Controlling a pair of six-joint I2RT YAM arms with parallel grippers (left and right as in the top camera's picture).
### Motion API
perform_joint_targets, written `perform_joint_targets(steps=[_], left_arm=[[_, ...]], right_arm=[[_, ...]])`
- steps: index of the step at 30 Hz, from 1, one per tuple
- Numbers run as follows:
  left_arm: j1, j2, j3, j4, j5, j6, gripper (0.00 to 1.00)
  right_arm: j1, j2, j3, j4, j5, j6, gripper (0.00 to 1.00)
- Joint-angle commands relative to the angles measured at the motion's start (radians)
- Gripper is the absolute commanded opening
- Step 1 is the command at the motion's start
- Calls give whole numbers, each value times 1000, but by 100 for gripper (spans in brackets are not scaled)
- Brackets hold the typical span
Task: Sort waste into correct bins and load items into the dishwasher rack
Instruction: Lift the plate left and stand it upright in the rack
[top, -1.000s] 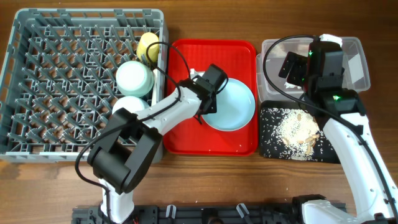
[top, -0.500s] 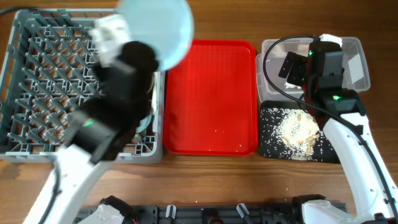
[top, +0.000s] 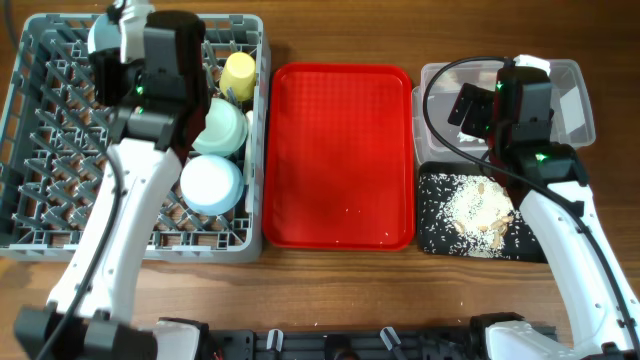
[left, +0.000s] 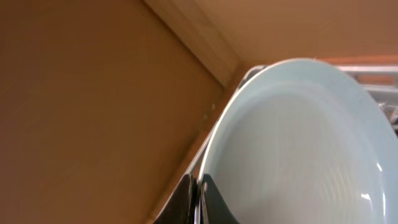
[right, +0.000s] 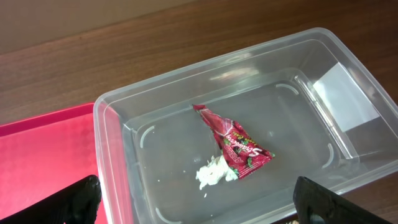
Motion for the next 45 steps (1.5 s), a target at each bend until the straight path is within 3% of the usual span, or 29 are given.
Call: perform_joint_targets(steps=[1,10,18,27,33,40,42,44,45], left_arm=[[24,76,-4,74,-72,236,4],[32,194,-4,136,2,415,4],[31,243,-5,141,35,400,4],[-41,244,-5,78,164,251,4],[-45,244,-5,-79,304,-40,7],[-13,244,-5,-105,308,-43,15],[-14,244,-5,-99,307,-46,33],[-13,244,-5,-93,307,-47,36],[-13,244,-5,-88,303,-60,43]], right_arm=[[-5,10,12,2,-10,-8,100],[-5,10,12,2,-10,-7,100],[-5,10,12,2,-9,-7,100],[-5,10,12,2,-9,-7,100],[-5,10,12,2,-10,-8,100],[-5,10,12,2,-9,-8,100],[-5,10,12,2,-10,-8,100],[-5,10,12,2,-10,-7,100],[-5,10,12,2,-10,-7,100]])
